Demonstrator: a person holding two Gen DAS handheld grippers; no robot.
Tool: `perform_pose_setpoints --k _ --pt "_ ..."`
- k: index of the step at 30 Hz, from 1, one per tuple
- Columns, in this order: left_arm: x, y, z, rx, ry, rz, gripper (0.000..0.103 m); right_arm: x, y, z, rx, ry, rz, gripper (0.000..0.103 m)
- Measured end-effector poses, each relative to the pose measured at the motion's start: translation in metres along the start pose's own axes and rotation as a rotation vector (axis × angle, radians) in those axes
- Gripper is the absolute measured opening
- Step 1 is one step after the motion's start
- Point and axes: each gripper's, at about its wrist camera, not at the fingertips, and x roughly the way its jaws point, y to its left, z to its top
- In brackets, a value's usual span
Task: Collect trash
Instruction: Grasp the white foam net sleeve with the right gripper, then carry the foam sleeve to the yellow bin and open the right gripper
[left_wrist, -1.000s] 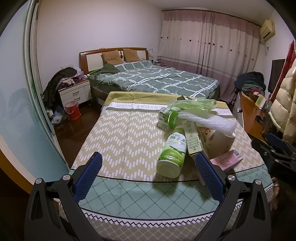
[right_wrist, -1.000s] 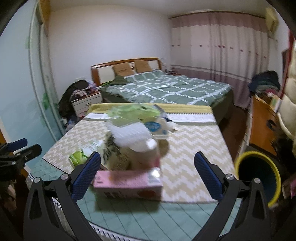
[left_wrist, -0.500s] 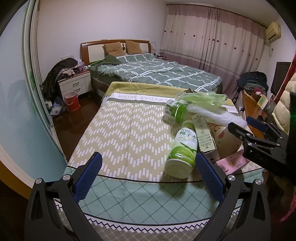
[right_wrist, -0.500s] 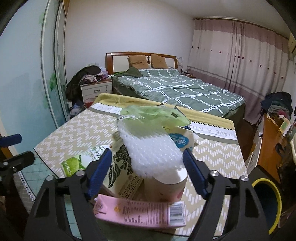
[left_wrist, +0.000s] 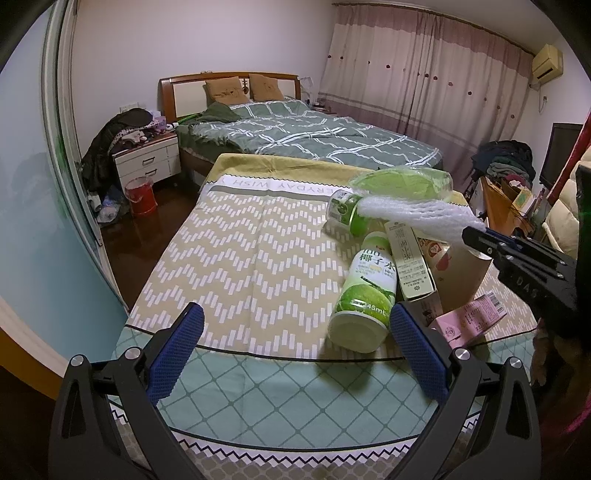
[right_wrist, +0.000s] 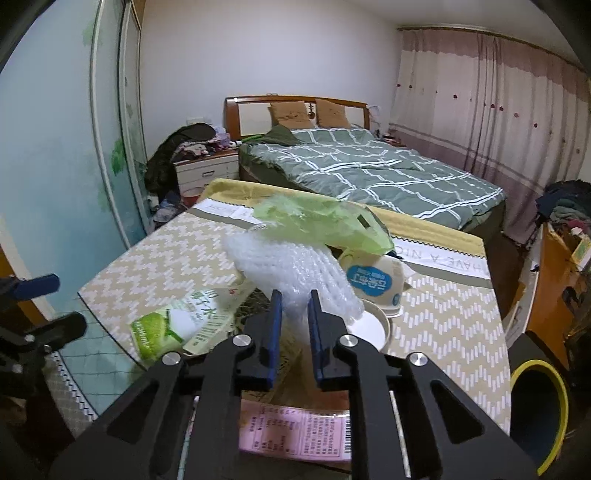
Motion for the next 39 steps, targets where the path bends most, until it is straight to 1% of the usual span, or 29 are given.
perform_pose_setpoints --k 5,10,14,18,22,24,29,32,35,39 --pt "0.001 0.000 -0.001 -0.002 -0.003 0.001 0.099 -0.013 -0.001 -0.002 0.028 -0.012 0.046 0.012" --pt "0.000 0.000 -0.002 -0.002 -0.004 -0.002 0.099 -0.040 0.007 -0.006 0.026 -0.031 0.107 0.012" --pt "-0.001 -0.003 -0.005 0.007 0.002 -0.029 0.099 -0.065 0.004 -0.011 0.043 -0.066 0.113 0.012" --pt "-0.002 -0.017 -0.009 0.047 0.005 -0.079 0.099 -0.086 -0.010 -0.015 0.087 -0.102 0.088 0.012" --pt "-0.001 -0.041 -0.018 0.127 0.011 -0.158 0.099 -0.102 -0.037 -0.024 0.151 -0.122 0.009 0.012" --pt "0.003 -0.056 -0.022 0.162 0.030 -0.196 0.099 -0.108 -0.054 -0.029 0.190 -0.129 -0.046 0.012" --pt "0.022 -0.086 -0.034 0.225 0.097 -0.270 0.099 -0.125 -0.105 -0.048 0.290 -0.133 -0.223 0.012" --pt "0.034 -0.103 -0.040 0.253 0.128 -0.315 0.099 -0.131 -0.137 -0.062 0.346 -0.130 -0.314 0.012" --pt "0.045 -0.119 -0.042 0.280 0.144 -0.339 0.099 -0.135 -0.164 -0.076 0.388 -0.121 -0.385 0.012" --pt "0.053 -0.136 -0.044 0.301 0.155 -0.338 0.099 -0.132 -0.196 -0.096 0.438 -0.086 -0.483 0.013"
